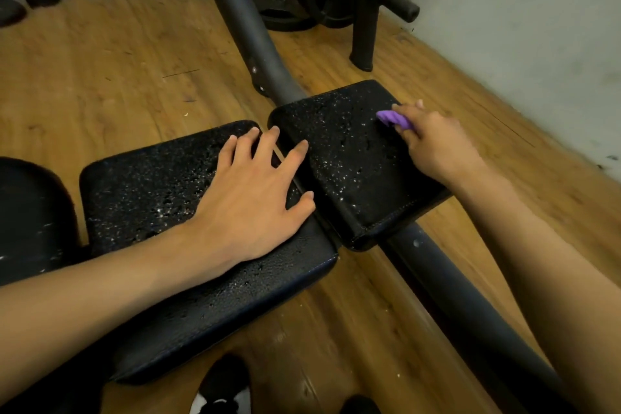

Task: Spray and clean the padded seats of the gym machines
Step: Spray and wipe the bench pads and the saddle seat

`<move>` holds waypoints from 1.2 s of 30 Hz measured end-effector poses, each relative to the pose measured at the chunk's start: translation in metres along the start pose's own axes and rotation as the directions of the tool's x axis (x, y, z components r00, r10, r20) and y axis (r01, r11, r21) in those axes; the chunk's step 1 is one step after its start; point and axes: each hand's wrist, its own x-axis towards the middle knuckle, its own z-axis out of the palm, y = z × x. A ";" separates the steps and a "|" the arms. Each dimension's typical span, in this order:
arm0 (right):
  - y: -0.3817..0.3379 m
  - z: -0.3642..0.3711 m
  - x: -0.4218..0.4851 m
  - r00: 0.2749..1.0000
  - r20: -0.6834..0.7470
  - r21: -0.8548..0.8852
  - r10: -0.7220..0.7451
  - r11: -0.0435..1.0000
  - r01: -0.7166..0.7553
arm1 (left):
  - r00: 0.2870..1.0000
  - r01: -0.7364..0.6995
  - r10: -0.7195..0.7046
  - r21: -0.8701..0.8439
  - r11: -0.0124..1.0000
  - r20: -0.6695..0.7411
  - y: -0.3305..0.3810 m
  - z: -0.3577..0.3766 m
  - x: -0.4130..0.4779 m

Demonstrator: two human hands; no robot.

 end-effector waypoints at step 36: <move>0.005 0.005 0.117 0.986 0.169 0.220 0.011 0.974 -0.049 | 0.988 -0.156 0.156 -0.034 0.987 0.001 0.000 -0.002 -0.003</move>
